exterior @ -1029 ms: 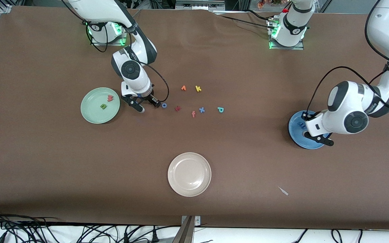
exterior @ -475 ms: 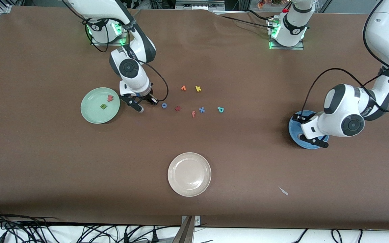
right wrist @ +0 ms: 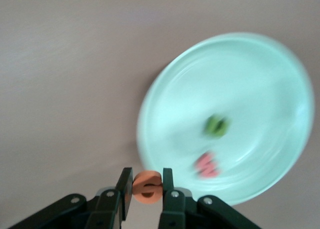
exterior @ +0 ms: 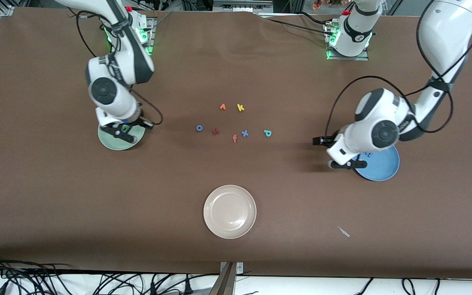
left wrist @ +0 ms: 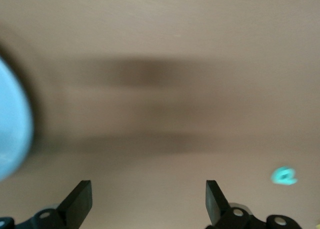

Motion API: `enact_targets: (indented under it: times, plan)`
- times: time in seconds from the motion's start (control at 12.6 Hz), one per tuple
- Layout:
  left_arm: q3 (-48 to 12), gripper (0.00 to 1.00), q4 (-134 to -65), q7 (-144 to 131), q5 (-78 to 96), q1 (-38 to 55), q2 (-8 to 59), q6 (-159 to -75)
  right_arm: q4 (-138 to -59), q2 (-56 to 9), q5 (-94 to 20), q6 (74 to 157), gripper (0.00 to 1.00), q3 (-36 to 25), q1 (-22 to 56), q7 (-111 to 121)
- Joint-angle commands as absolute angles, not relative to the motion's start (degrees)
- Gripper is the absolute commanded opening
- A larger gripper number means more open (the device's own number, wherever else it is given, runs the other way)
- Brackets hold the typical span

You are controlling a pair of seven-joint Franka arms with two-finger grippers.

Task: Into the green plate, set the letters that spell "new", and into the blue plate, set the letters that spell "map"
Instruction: 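Release the orange 6 onto green plate while the left gripper reaches teal P, then grasp teal P with the left gripper while the right gripper returns to rest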

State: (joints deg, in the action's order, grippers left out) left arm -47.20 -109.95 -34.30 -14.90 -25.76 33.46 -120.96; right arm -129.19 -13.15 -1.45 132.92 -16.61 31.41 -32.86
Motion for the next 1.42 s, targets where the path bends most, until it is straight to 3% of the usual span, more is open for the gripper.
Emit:
enact_targets:
  times: [0.0,0.16,0.24,0.32,0.87,1.11,1.35]
  plan:
    - [-48.4,1.00,-115.0,-45.1,-14.6,-23.0,31.9,-127.9,-131.7,-12.7,-1.8,133.4,0.19,-22.8,31.6,-19.9]
    - [-48.3,1.00,-115.9,-54.4,-17.6,-18.0,32.3,-132.4,-134.9,-13.5,-1.8,137.8,0.21,-24.3,31.4,-17.1]
    - [-48.3,1.00,-116.1,-59.5,-20.1,-15.8,32.8,-133.5,-138.0,-13.6,-1.8,142.6,0.44,-24.4,31.4,-17.0]
    - [-48.0,1.00,-116.0,-64.2,-22.3,-13.6,33.5,-134.5,-139.4,-13.9,-1.9,145.2,0.99,-24.5,31.1,-16.1]
    - [-39.6,0.99,-110.0,-87.2,-36.0,1.0,41.6,-136.1,-132.3,-8.6,-1.8,131.9,1.00,-24.2,31.2,-15.6]
    - [-38.5,0.90,-108.3,-88.1,-35.8,3.1,43.1,-136.1,-119.8,-8.2,-1.9,117.3,1.00,-25.0,31.1,-12.3]
    - [-38.2,0.70,-108.1,-87.8,-35.9,3.2,43.2,-135.9,-105.3,-8.9,-2.0,104.1,1.00,-26.5,30.9,-11.1]
